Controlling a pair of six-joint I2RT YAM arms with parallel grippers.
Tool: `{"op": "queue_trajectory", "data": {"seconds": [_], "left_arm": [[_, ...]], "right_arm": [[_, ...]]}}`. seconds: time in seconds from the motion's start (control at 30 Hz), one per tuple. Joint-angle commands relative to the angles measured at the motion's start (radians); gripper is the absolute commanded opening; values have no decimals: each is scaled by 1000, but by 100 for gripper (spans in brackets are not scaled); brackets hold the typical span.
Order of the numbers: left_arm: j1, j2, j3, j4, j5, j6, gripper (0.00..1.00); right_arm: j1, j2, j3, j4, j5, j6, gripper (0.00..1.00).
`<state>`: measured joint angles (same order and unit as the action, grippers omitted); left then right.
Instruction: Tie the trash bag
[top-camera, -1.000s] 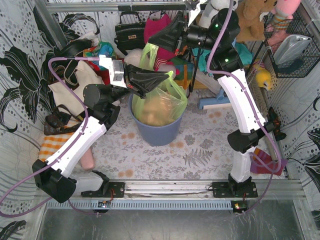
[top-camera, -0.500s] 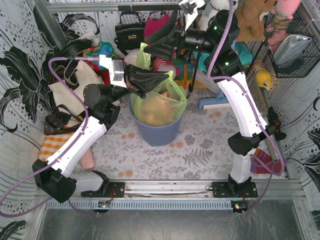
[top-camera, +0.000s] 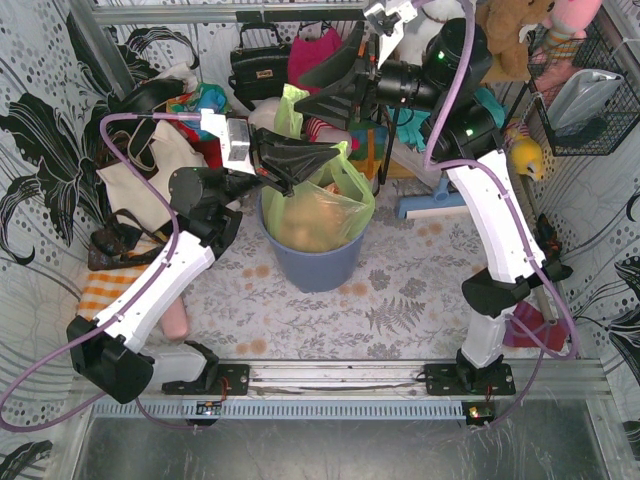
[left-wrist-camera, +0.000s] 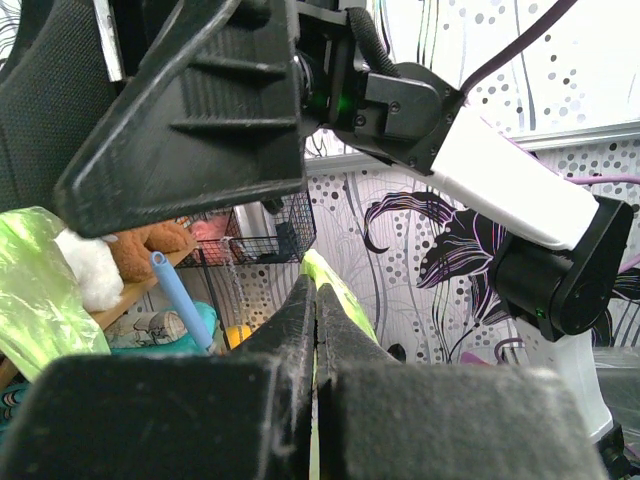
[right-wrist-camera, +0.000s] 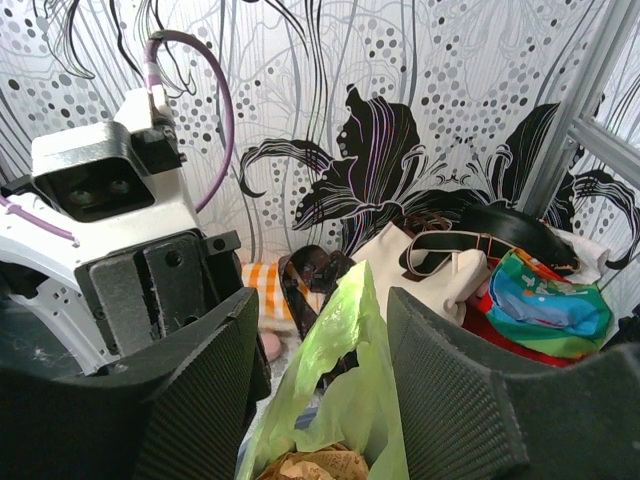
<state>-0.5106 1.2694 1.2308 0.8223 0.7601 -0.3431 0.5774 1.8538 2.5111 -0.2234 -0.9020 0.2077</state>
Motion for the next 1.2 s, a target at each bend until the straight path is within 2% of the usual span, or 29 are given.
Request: {"op": "queue_trajectory", "data": {"seconds": [0.0, 0.07, 0.23, 0.37, 0.43, 0.73, 0.93, 1.07, 1.17], "left_arm": [[-6, -4, 13, 45, 2, -10, 0], [-5, -5, 12, 45, 2, -7, 0], [-6, -4, 10, 39, 4, -4, 0], [-6, -5, 7, 41, 4, -3, 0], [-6, -3, 7, 41, 0, -1, 0], [-6, -15, 11, 31, -77, 35, 0], [-4, -29, -7, 43, -148, 48, 0], [-4, -52, -41, 55, -201, 60, 0], [-5, -66, -58, 60, -209, 71, 0]], "right_arm": [[-7, 45, 49, 9, -33, -11, 52], [-7, 50, 46, 19, -42, -6, 51], [-8, 27, -7, 67, -49, 0, 37], [-7, 24, -16, 84, -34, 5, 9], [-8, 20, -19, 101, -20, 18, 0], [2, -16, -44, 154, 93, 119, 0], [21, -52, -75, 112, 167, 129, 0], [32, -94, -101, 22, 314, 118, 0], [35, -151, -182, -15, 446, 150, 0]]}}
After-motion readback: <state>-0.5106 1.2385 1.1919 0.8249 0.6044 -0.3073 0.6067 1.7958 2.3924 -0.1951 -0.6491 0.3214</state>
